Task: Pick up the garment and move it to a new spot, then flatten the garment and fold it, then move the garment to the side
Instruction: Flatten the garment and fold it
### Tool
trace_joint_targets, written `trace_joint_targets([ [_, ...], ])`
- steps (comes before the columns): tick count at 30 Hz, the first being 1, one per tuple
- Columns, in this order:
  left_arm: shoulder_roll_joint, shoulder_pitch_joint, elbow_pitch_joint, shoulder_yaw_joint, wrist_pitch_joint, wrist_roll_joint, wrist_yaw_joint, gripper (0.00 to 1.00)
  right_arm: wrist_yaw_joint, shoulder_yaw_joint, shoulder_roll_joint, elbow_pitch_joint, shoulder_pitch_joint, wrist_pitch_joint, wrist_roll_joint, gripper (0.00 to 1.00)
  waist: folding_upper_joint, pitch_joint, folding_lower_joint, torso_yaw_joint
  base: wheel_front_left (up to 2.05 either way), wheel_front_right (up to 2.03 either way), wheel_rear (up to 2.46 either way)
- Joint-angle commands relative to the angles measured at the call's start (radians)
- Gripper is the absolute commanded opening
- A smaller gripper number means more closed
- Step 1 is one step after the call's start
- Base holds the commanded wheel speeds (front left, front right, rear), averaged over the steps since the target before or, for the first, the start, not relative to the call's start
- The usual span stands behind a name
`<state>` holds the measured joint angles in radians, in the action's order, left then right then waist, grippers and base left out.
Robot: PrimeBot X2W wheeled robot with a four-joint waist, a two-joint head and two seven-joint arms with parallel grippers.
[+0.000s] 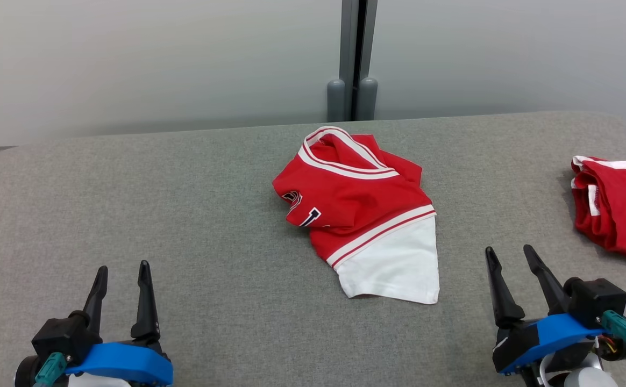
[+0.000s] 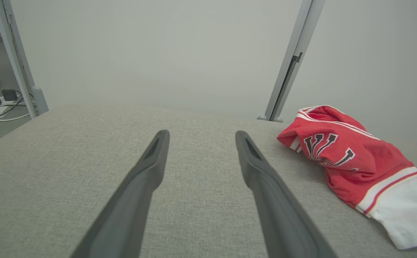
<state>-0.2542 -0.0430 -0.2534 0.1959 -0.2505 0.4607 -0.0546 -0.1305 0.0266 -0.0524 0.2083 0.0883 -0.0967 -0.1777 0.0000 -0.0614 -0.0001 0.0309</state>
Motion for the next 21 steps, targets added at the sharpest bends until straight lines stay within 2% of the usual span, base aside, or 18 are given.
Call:
trace_joint_targets([
  [1,-0.008,-0.01,0.005,-0.001,0.001,-0.005,0.001,1.0,-0.001,-0.002,0.002,0.001,-0.013,0.003,-0.004,1.0,0.0,0.0,0.0001,0.002,0.0,0.0,0.0],
  [16,-0.018,0.0,0.051,0.009,0.019,-0.005,-0.022,1.0,-0.001,-0.026,0.002,0.008,0.016,-0.002,-0.014,1.0,0.0,-0.014,0.0001,0.005,0.0,0.0,0.0],
  [21,-0.02,-0.013,0.07,0.012,0.024,-0.002,-0.025,1.0,-0.001,-0.036,0.002,0.021,0.062,0.028,-0.021,1.0,0.0,-0.04,0.0001,-0.006,0.0,0.0,0.0],
])
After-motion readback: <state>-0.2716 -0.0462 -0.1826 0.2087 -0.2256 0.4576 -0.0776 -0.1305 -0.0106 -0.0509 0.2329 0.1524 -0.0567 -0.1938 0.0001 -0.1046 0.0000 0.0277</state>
